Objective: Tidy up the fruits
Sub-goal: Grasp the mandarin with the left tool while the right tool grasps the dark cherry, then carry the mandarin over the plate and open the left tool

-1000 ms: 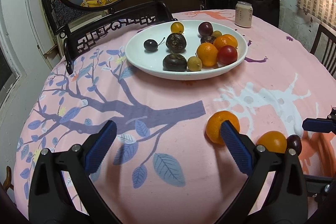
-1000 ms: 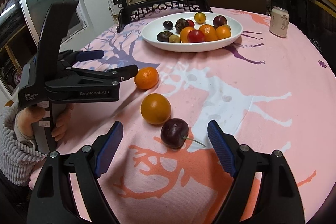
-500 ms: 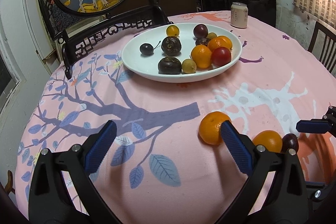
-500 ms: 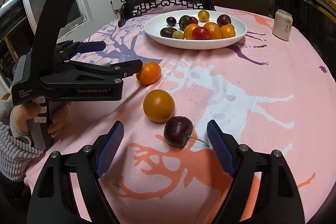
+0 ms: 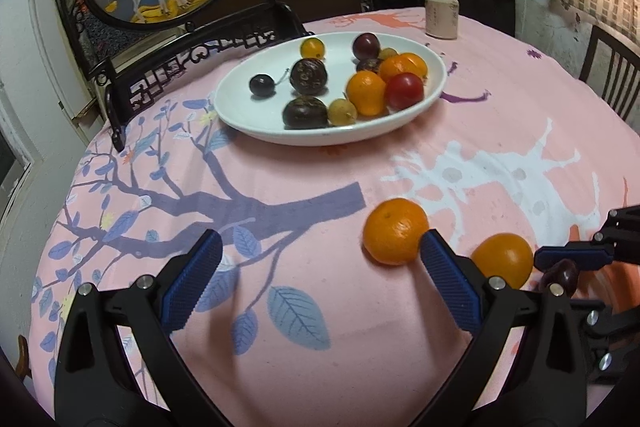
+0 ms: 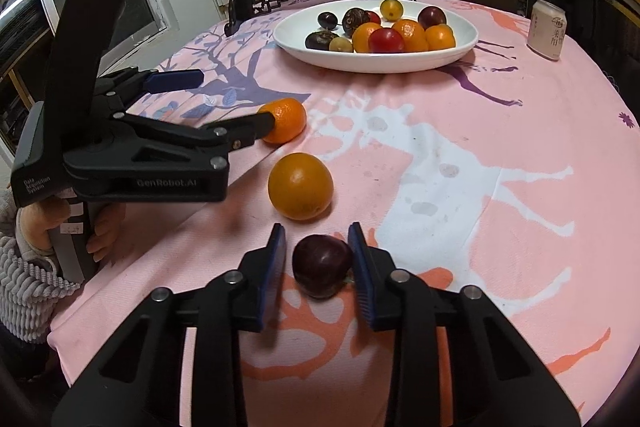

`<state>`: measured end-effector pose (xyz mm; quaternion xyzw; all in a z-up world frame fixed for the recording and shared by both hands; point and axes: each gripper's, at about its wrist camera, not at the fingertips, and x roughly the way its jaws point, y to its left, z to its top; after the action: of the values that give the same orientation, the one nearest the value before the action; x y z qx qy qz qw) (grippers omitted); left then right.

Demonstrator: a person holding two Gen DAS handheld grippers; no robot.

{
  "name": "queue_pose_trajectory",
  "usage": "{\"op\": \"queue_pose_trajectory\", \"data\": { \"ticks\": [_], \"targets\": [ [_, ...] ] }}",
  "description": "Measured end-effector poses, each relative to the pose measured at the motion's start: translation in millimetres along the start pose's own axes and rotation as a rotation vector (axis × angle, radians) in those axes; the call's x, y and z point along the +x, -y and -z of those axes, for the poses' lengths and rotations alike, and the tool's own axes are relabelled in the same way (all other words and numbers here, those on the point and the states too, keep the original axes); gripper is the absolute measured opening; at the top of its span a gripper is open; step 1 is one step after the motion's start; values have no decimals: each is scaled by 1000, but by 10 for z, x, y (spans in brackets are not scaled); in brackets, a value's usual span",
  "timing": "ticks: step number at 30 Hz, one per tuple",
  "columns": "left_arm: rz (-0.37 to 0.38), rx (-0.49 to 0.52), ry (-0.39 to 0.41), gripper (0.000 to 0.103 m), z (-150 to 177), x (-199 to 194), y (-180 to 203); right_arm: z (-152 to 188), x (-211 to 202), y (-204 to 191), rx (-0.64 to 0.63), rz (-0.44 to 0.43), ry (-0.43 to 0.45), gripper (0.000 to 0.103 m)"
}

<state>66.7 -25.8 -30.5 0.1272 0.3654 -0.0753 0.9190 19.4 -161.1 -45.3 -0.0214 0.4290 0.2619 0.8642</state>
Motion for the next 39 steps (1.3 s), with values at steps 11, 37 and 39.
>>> {"op": "queue_pose_trajectory", "data": {
  "ticks": [11, 37, 39],
  "targets": [
    [98, 2, -47, 100, -73, 193, 18, 11, -4, 14, 5, -9, -7, 31],
    [111, -134, 76, 38, -997, 24, -479, -1065, -489, 391, 53, 12, 212, 31],
    [87, -177, 70, 38, -1160, 225, -595, -1320, -270, 464, 69, 12, 207, 30]
  ]
}}
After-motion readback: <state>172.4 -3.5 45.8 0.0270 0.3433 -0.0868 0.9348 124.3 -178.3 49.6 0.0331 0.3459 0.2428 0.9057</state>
